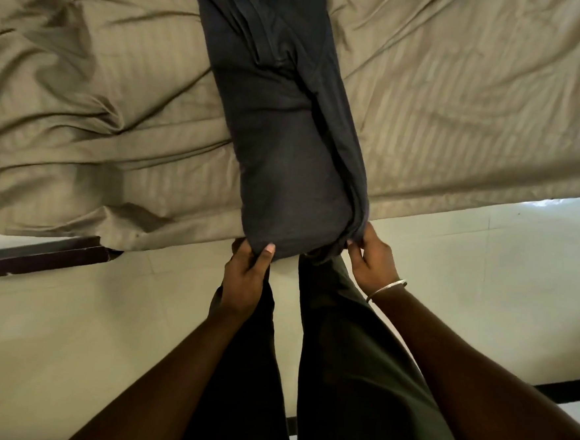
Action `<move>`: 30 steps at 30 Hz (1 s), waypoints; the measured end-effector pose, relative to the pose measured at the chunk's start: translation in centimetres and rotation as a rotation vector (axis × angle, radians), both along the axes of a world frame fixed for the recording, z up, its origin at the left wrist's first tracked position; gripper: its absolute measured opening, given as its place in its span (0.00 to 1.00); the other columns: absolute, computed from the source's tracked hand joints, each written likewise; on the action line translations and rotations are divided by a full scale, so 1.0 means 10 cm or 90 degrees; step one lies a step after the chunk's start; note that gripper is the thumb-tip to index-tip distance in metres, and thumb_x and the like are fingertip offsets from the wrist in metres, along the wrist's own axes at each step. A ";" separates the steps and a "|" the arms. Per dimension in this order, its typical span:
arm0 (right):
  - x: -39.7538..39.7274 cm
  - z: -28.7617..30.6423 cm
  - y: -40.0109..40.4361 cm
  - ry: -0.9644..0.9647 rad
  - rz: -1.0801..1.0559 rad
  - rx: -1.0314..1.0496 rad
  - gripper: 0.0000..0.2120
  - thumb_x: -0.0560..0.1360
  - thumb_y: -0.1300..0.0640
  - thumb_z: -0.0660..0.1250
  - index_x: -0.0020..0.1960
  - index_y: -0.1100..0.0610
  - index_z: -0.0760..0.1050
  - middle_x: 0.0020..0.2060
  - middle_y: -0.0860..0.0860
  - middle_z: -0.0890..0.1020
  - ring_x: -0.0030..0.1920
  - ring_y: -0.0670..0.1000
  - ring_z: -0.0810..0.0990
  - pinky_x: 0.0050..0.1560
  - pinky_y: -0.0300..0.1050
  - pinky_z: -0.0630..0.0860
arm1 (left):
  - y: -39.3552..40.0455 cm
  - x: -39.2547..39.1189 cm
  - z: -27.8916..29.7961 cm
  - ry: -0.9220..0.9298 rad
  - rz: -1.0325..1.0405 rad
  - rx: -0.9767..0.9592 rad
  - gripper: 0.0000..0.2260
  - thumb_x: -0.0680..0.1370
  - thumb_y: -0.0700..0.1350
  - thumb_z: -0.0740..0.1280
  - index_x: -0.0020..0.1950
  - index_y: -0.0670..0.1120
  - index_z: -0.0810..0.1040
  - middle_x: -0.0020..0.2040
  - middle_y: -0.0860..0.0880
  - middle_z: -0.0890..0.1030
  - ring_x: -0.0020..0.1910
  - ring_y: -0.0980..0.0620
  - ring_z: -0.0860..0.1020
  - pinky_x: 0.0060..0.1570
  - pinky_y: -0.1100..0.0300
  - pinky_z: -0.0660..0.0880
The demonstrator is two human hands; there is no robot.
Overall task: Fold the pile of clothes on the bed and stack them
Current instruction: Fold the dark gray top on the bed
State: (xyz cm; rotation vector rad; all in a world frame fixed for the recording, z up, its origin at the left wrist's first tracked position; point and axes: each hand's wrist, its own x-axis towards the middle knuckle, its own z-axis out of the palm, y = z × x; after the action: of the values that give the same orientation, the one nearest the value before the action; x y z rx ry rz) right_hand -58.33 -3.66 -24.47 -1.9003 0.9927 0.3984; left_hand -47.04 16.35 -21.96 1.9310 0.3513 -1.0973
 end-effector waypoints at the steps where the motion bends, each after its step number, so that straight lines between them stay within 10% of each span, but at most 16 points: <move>1: -0.01 0.05 0.03 0.009 0.020 -0.004 0.06 0.77 0.54 0.60 0.50 0.56 0.71 0.34 0.50 0.77 0.35 0.51 0.76 0.37 0.43 0.66 | 0.00 0.00 0.03 0.020 0.015 -0.020 0.18 0.80 0.46 0.67 0.69 0.46 0.73 0.61 0.52 0.81 0.61 0.57 0.78 0.61 0.61 0.75; 8: -0.11 0.29 0.13 -0.052 -0.152 -0.064 0.23 0.72 0.56 0.75 0.35 0.49 0.60 0.26 0.50 0.69 0.26 0.48 0.64 0.29 0.35 0.62 | 0.15 -0.05 0.11 0.117 -0.072 -0.008 0.15 0.79 0.51 0.68 0.64 0.49 0.78 0.58 0.54 0.82 0.59 0.56 0.79 0.63 0.54 0.75; 23: 0.01 0.63 0.01 0.015 0.104 0.000 0.14 0.67 0.61 0.76 0.36 0.50 0.72 0.32 0.47 0.76 0.35 0.48 0.74 0.38 0.31 0.68 | 0.14 0.07 0.50 0.228 -0.103 0.128 0.07 0.77 0.49 0.70 0.51 0.47 0.79 0.49 0.50 0.83 0.47 0.52 0.80 0.51 0.58 0.76; 26: 0.39 0.72 -0.07 0.193 -0.160 0.228 0.13 0.70 0.63 0.75 0.33 0.51 0.74 0.26 0.46 0.77 0.27 0.45 0.74 0.28 0.33 0.69 | -0.10 0.37 0.64 0.423 0.204 0.090 0.08 0.79 0.40 0.65 0.39 0.43 0.74 0.25 0.49 0.78 0.21 0.55 0.75 0.23 0.65 0.73; 30: 0.98 0.80 -0.46 0.153 -0.733 0.597 0.06 0.77 0.65 0.60 0.45 0.64 0.75 0.38 0.57 0.78 0.33 0.52 0.81 0.29 0.38 0.80 | -0.43 1.10 0.61 0.544 0.628 -0.045 0.10 0.81 0.39 0.62 0.41 0.38 0.75 0.25 0.43 0.80 0.20 0.52 0.78 0.19 0.64 0.75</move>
State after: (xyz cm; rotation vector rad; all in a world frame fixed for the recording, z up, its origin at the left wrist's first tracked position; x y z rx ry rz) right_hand -48.53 -8.28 -16.48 -0.3082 1.5110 0.2953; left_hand -36.08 12.06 -15.91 0.8680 1.5005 -1.1144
